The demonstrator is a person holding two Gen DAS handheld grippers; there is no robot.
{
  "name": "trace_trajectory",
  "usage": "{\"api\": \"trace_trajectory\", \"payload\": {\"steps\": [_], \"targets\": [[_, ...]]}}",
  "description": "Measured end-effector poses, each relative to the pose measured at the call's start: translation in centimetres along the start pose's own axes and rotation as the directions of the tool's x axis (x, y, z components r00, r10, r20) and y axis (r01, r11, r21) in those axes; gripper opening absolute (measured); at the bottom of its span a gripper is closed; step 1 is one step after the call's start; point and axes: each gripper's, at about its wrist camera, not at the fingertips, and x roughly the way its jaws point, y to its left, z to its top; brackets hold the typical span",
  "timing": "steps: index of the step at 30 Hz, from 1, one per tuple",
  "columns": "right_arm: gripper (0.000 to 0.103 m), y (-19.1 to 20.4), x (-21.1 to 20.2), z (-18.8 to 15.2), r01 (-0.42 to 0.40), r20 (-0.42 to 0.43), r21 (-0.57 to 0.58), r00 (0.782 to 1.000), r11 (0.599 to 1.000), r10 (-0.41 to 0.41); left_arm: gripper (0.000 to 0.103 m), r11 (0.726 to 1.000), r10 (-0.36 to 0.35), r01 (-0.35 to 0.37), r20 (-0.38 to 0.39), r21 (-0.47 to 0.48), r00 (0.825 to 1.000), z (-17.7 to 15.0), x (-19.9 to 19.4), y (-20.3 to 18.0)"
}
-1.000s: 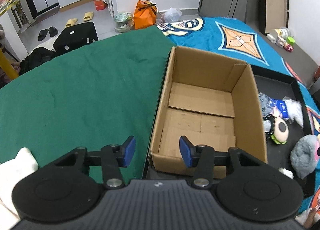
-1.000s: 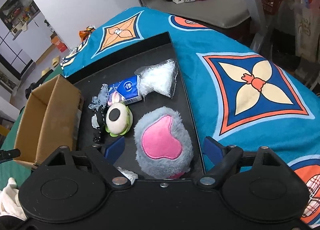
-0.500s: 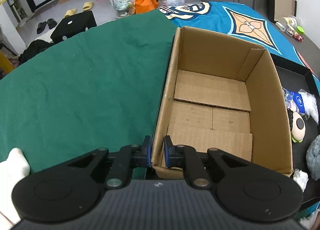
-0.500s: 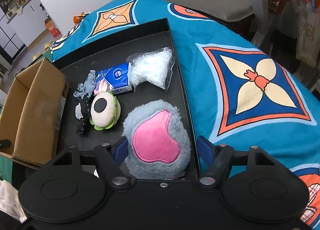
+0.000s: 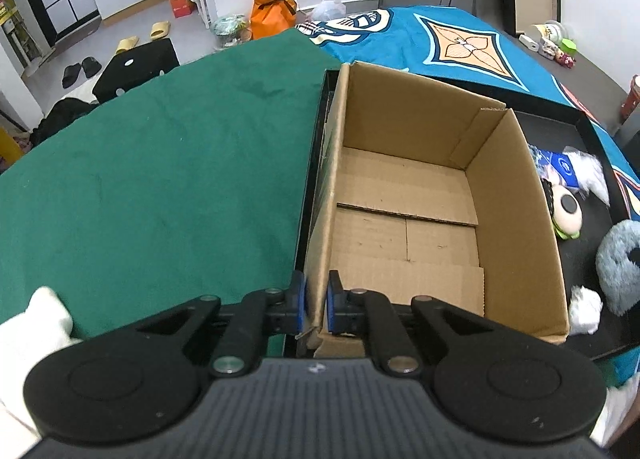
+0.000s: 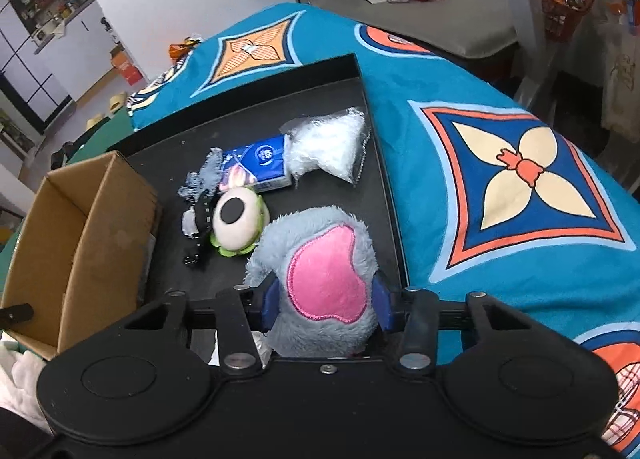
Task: Organize soft objects
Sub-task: 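Carry the grey plush with the right tool into the cardboard box and release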
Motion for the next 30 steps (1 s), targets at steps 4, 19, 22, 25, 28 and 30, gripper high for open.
{"api": "trace_trajectory", "payload": {"steps": [4,19,22,25,28,30], "targets": [[0.045,0.5,-0.3,0.0,-0.002,0.0,-0.017,1.0,1.0,0.002,0.009,1.0,-0.003,0.003,-0.007,-0.014,1.0,-0.6,-0.5,0.0],[0.045,5.1,-3.4,1.5,-0.033,0.045,-0.089,0.998,0.995,0.037,0.01,0.999,-0.043,0.043,-0.001,-0.02,0.999,-1.6,-0.4,0.4],[0.045,6.6,-3.7,1.7,-0.034,0.05,-0.116,0.998,0.993,0.04,0.01,0.999,-0.047,0.048,0.016,-0.017,0.999,-2.0,-0.5,0.4],[0.045,8.2,-4.0,2.0,-0.035,0.053,-0.146,0.998,0.989,0.043,0.01,0.998,-0.05,0.05,0.03,-0.022,0.998,-2.2,-0.5,0.3],[0.045,9.8,-4.2,2.3,-0.035,0.055,-0.174,0.997,0.984,0.045,0.01,0.996,-0.067,0.069,0.029,-0.05,0.997,-2.6,-0.2,0.9],[0.045,11.0,-4.3,2.5,-0.037,0.055,-0.193,0.997,0.981,0.048,0.01,0.993,-0.085,0.087,0.028,-0.081,0.996,-2.7,0.0,1.4]]}}
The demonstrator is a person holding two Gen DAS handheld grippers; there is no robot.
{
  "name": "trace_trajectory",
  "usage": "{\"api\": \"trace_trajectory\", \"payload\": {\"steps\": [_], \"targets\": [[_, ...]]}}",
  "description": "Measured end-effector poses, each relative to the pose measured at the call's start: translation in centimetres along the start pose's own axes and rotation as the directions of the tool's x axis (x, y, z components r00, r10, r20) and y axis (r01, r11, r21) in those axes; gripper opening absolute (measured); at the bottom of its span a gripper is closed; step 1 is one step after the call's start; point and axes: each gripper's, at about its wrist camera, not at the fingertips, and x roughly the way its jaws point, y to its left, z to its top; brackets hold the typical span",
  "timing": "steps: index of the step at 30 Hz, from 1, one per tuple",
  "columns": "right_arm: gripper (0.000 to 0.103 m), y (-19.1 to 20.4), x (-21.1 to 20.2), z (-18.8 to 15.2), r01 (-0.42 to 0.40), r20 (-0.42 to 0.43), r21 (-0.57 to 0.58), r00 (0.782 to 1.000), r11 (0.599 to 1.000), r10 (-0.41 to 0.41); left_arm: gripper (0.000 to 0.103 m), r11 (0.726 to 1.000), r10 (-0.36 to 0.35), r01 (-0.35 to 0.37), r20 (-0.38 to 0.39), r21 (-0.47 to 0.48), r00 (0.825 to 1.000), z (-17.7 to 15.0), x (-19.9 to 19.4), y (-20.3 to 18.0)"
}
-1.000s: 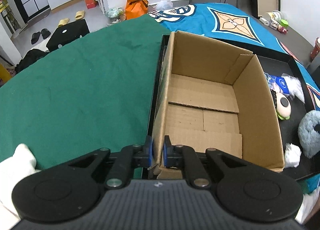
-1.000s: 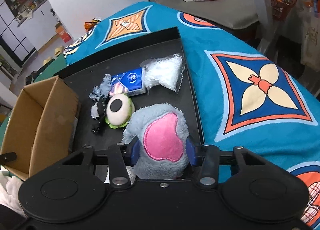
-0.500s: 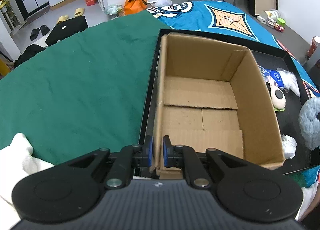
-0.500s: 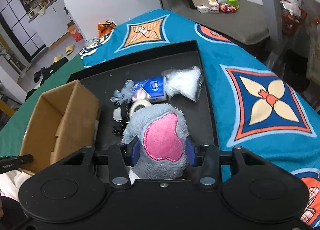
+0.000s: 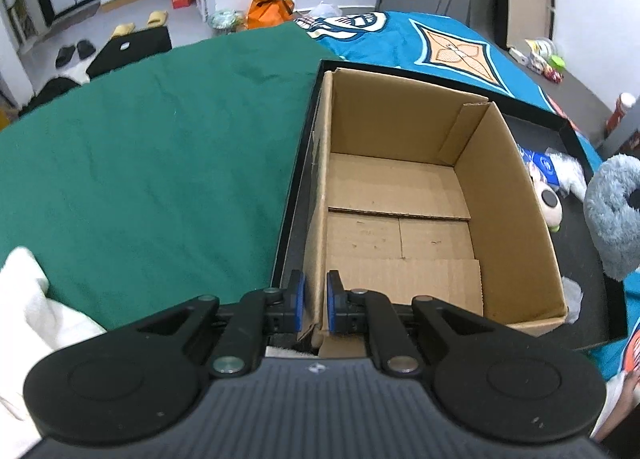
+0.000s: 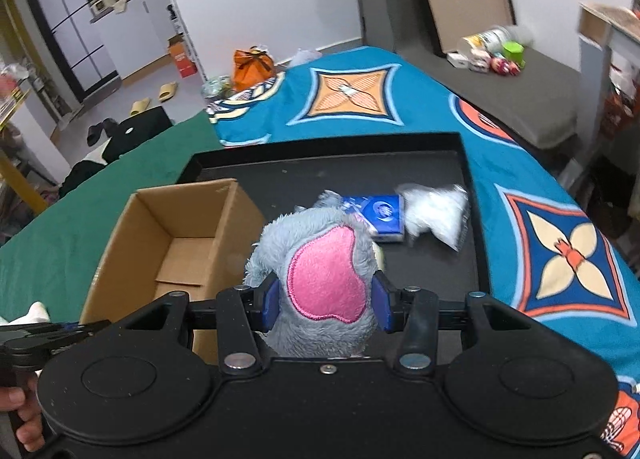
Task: Organize soft objects
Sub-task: 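Carry the grey plush with the right tool into the cardboard box and release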
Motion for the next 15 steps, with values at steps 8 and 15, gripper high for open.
{"api": "trace_trajectory", "payload": {"steps": [8,15], "targets": [[0.045,4.7,0.4,1.6,-0.018,0.024,-0.075,1.0,0.997,0.02,0.01,0.999,-0.03,0.031,0.02,-0.038,0.999,-0.2,0.0,0.7],[0.045,8.2,1.1,2.7,-0.039,0.029,-0.131,0.999,0.991,0.043,0.011,0.997,-0.051,0.053,0.036,-0.056,0.998,-0.4,-0.1,1.3]]}}
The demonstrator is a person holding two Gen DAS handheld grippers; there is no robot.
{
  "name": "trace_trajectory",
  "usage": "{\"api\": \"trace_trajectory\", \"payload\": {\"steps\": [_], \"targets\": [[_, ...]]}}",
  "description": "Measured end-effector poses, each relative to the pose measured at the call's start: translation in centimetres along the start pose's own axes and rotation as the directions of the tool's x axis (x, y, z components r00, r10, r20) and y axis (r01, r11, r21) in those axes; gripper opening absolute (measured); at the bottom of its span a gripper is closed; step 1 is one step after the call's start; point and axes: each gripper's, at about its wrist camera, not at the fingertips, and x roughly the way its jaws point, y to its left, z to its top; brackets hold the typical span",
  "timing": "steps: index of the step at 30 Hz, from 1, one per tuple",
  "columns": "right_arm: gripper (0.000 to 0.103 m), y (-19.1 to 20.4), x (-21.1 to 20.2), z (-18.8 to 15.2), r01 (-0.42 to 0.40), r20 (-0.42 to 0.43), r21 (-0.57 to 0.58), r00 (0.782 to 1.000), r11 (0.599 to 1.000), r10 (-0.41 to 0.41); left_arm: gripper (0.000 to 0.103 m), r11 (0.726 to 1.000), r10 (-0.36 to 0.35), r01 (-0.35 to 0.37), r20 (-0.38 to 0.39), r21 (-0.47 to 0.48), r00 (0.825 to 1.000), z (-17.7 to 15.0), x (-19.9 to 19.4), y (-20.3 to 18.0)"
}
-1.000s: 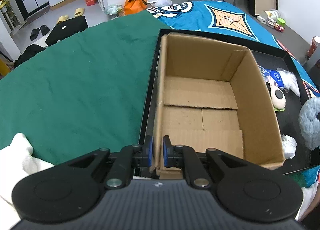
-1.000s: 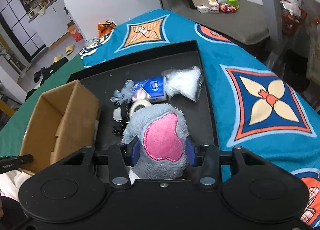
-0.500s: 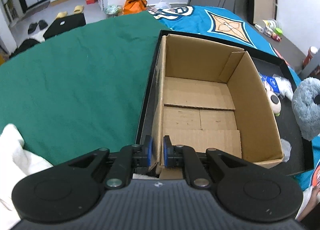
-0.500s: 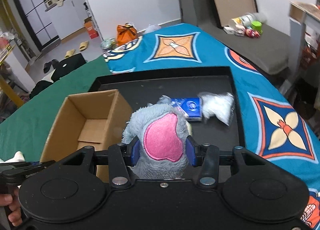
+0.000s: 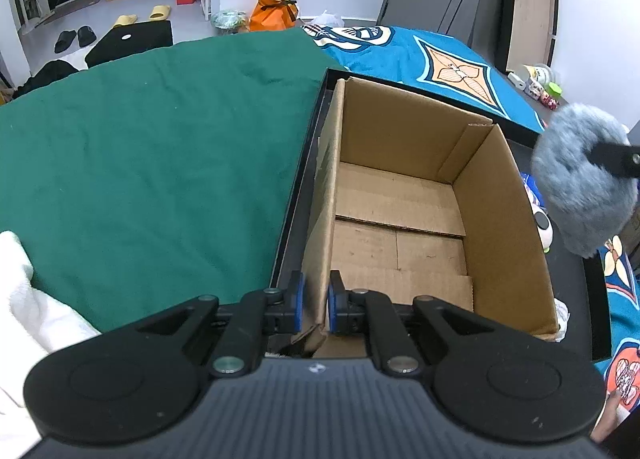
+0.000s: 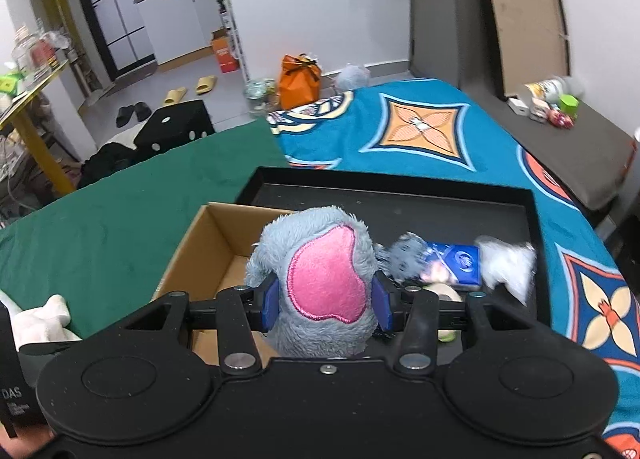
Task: Organize soft objects
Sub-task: 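Carry the grey plush with the right tool into the cardboard box and release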
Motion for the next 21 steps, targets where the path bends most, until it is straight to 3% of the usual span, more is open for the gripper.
{"api": "trace_trajectory", "payload": {"steps": [4,6,7,9,21], "targets": [[0.046,1.5,1.0,0.6,-0.021,-0.006,-0.018,1.0,1.0,0.02,0.011,1.0,-0.01,0.01,0.005,-0.009,1.0,-0.1,0.0,0.4],[0.052,2.2,1.5,0.7,-0.026,-0.007,-0.024,1.0,0.999,0.026,0.011,1.0,-0.014,0.014,0.007,-0.012,1.0,-0.1,0.0,0.5],[0.056,2.4,1.8,0.6,-0.028,-0.011,-0.028,1.0,0.999,0.028,0.011,1.0,-0.016,0.016,0.007,-0.013,1.0,-0.1,0.0,0.5],[0.082,2.7,2.2,0.4,-0.008,-0.028,-0.04,1.0,0.999,0.007,0.011,1.0,-0.021,0.021,0.009,-0.015,1.0,-0.2,-0.1,0.6],[0.086,-0.9,0.2,-2.2,0.016,-0.056,0.025,0.998,1.0,-0.015,0.012,1.0,-0.021,0.021,0.003,-0.014,1.0,0.1,-0.2,0.6]]}}
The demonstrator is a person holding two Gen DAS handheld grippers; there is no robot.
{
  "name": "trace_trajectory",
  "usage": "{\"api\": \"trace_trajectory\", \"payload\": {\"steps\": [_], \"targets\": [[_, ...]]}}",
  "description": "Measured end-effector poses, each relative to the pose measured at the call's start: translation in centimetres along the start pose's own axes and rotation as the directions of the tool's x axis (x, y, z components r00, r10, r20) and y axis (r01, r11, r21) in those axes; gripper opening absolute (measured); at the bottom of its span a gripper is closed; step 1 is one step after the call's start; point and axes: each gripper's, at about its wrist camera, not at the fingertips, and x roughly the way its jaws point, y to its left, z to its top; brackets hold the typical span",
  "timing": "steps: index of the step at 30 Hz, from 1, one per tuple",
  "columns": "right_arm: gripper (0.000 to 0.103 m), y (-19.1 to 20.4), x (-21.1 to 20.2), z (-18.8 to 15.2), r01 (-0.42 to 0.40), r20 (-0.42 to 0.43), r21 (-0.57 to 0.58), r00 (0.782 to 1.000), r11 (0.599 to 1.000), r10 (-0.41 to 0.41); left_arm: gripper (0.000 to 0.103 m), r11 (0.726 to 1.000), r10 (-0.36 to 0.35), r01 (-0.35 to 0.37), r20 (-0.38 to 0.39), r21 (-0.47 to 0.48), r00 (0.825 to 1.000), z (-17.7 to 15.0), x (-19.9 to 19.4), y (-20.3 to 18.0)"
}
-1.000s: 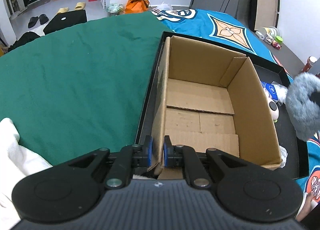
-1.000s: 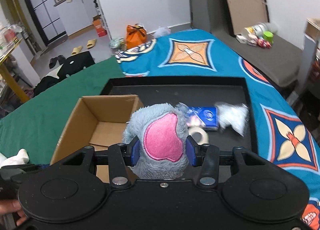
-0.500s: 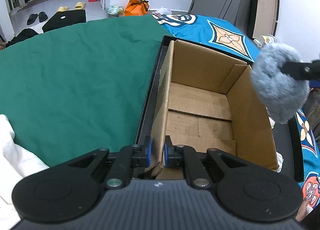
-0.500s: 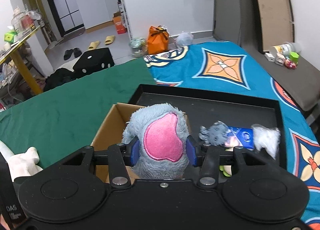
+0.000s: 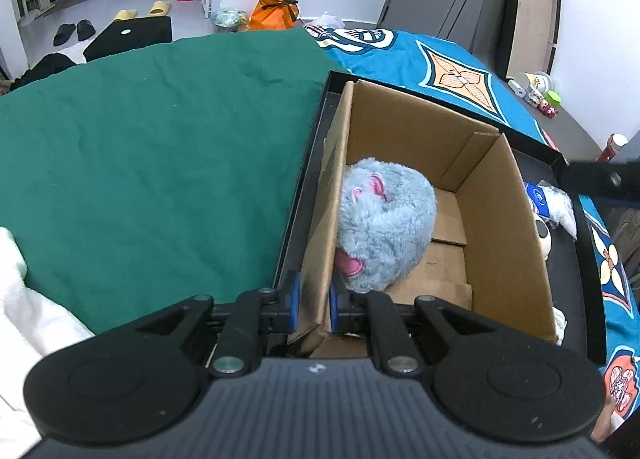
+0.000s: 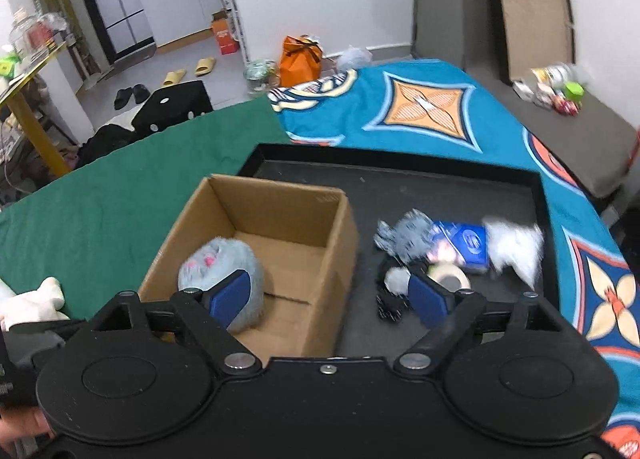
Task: Organize soft objects
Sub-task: 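Carry the grey plush with the right tool into the cardboard box and release, then grasp the white cloth bundle with the right tool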
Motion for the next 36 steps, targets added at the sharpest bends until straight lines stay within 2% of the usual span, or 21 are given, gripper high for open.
{"api": "trace_trajectory", "payload": {"steps": [7,12,16,18,20,22,26,30,36], "targets": [[0.086,-3.3,-0.5,-2.5,0.033,-0.034,0.061,0.999,0.998,-0.031,0.014,0.998,0.042,-0.042,0.002,0.049,0.999,0.1,-0.2,-0.8],[0.086,-5.2,0.1,-4.3,0.044,-0.06,0.099,0.997,0.994,-0.038,0.039,0.994,0.078,-0.078,0.0,0.082,0.997,0.3,-0.3,-1.4],[0.086,-6.6,0.9,-5.9,0.04,-0.083,0.146,0.996,0.989,-0.028,0.054,0.988,0.085,-0.087,0.016,0.131,0.996,0.2,-0.9,-2.2],[0.086,-7.1,1.5,-6.6,0.042,-0.095,0.166,0.995,0.985,-0.026,0.065,0.987,0.085,-0.086,0.018,0.138,0.996,0.3,-1.1,-2.3],[0.086,-7.6,2.0,-7.3,0.042,-0.107,0.184,0.994,0.982,-0.023,0.069,0.981,0.123,-0.124,0.02,0.148,0.992,0.3,-1.2,-2.7],[0.086,-7.9,2.4,-7.7,0.041,-0.112,0.199,0.993,0.979,-0.018,0.071,0.977,0.142,-0.142,0.016,0.161,0.99,0.3,-1.1,-3.1],[0.086,-8.4,3.6,-8.4,0.058,-0.128,0.21,0.991,0.976,-0.032,0.073,0.977,0.14,-0.134,-0.027,0.166,0.99,0.2,-1.0,-3.7],[0.086,-9.0,4.6,-9.1,0.055,-0.148,0.229,0.989,0.972,-0.021,0.079,0.966,0.189,-0.183,-0.014,0.181,0.982,0.1,-1.0,-4.2],[0.086,-9.1,5.9,-9.6,0.071,-0.165,0.21,0.986,0.975,-0.036,0.079,0.952,0.242,-0.231,-0.034,0.201,0.97,0.5,-0.5,-4.8]]}}
